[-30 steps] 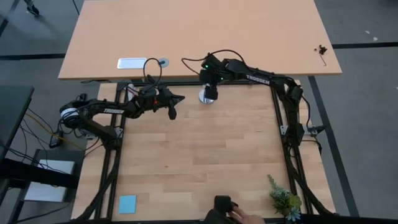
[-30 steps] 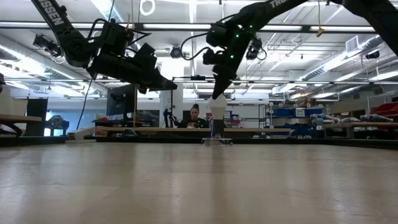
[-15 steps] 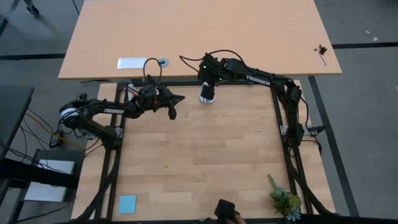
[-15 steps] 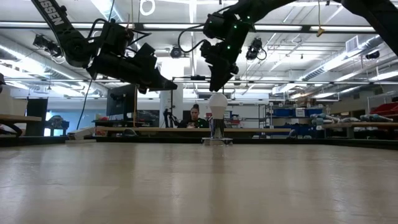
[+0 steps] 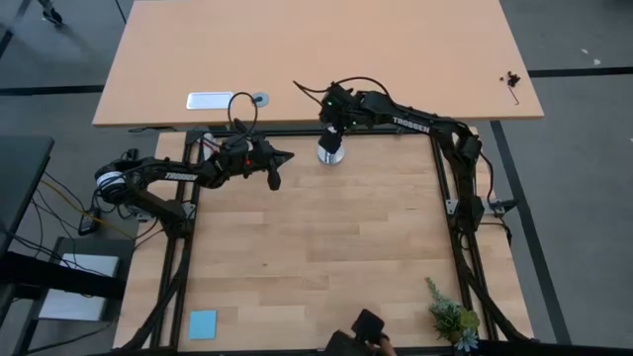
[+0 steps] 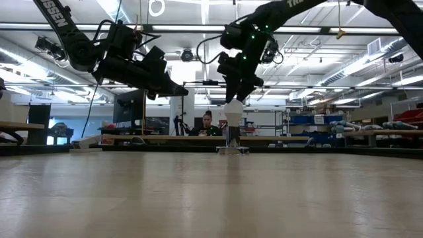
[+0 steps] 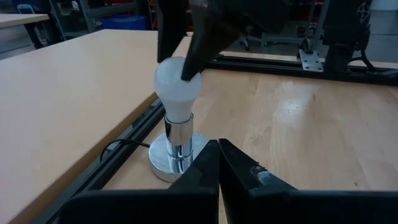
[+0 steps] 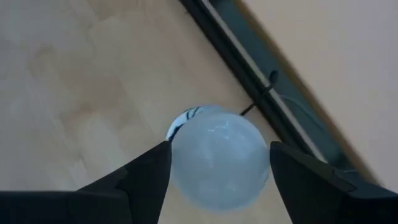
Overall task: Screw lightbulb
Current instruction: Remove the white lightbulb from the silver lamp
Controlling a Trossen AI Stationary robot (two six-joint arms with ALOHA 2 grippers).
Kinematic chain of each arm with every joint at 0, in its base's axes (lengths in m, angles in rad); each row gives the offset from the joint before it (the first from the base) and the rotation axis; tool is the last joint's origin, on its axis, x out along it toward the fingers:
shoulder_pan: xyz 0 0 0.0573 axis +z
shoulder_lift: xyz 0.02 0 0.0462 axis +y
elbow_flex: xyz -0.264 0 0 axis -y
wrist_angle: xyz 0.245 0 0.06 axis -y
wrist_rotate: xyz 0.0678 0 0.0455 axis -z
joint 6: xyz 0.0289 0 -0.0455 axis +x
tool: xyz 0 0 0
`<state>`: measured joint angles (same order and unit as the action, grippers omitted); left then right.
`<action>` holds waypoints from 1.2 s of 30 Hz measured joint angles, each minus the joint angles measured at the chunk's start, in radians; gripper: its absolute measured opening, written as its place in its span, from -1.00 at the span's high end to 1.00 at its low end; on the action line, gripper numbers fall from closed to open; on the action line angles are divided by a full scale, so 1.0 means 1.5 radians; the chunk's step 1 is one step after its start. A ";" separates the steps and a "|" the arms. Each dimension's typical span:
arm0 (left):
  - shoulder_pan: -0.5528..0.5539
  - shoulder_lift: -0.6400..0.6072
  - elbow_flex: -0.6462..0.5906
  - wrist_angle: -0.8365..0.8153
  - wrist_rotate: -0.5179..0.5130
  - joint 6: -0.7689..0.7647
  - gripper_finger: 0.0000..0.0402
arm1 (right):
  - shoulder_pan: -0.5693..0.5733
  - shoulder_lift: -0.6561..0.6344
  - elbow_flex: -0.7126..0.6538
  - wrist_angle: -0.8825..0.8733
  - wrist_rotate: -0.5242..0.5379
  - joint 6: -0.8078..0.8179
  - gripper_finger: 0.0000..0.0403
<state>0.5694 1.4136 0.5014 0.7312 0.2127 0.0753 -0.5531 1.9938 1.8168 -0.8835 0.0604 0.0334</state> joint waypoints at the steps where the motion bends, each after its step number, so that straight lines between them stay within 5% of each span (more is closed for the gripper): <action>1: 0.000 0.000 0.000 0.001 0.000 0.000 0.97 | -0.002 0.000 -0.007 0.008 -0.012 0.000 -0.37; 9: 0.000 0.000 0.000 0.001 0.000 0.000 0.97 | -0.006 -0.003 -0.024 0.030 -0.030 -0.065 -0.28; 19: 0.000 0.000 0.000 0.000 0.000 0.001 0.97 | -0.007 -0.003 -0.020 0.027 -0.039 -0.480 -0.14; 36: 0.000 0.000 0.000 -0.003 0.000 0.002 0.97 | 0.062 -0.055 -0.023 0.026 0.081 -0.252 -0.15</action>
<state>0.5694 1.4136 0.5018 0.7269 0.2127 0.0780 -0.4599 1.9114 1.7817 -0.8452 0.1812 -0.3446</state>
